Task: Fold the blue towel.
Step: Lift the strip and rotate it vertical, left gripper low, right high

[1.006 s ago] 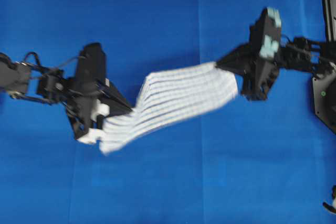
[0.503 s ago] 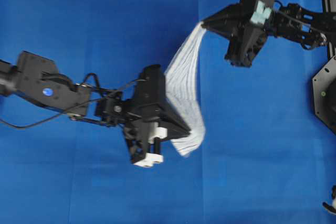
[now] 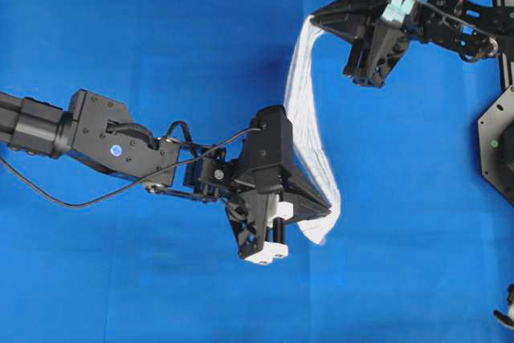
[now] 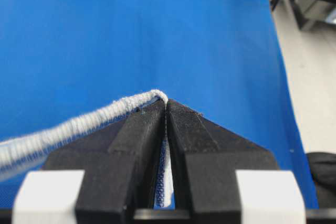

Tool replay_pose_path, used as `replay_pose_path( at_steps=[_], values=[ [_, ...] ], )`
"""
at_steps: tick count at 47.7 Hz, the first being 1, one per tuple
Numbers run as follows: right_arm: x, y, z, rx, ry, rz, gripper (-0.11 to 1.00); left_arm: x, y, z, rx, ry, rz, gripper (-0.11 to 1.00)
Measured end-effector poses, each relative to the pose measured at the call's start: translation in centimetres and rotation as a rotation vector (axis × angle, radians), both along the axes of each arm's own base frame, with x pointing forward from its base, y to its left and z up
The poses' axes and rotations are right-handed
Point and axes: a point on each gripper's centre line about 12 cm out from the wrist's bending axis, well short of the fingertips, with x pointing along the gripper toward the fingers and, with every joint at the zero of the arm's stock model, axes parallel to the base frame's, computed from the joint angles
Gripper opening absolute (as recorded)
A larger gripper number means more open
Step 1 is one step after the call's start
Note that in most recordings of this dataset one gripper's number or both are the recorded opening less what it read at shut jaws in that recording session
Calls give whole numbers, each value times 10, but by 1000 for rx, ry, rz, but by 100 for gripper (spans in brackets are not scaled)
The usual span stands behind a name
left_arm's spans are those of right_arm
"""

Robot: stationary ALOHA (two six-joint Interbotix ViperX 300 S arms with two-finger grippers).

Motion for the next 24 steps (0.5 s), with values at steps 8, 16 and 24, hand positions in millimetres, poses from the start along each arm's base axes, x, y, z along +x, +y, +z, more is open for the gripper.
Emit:
replay_pose_path(
  at_steps=[8, 16, 24],
  values=[
    [2, -11, 0, -8, 5, -23, 3, 1, 0, -4, -35, 3, 17, 3],
    [11, -17, -3, -14, 24, -22, 3, -4, 0, -13, -82, 19, 39, 3],
    [20, -22, -13, -1, 55, -23, 3, -11, -3, -21, -95, 21, 40, 3]
  ],
)
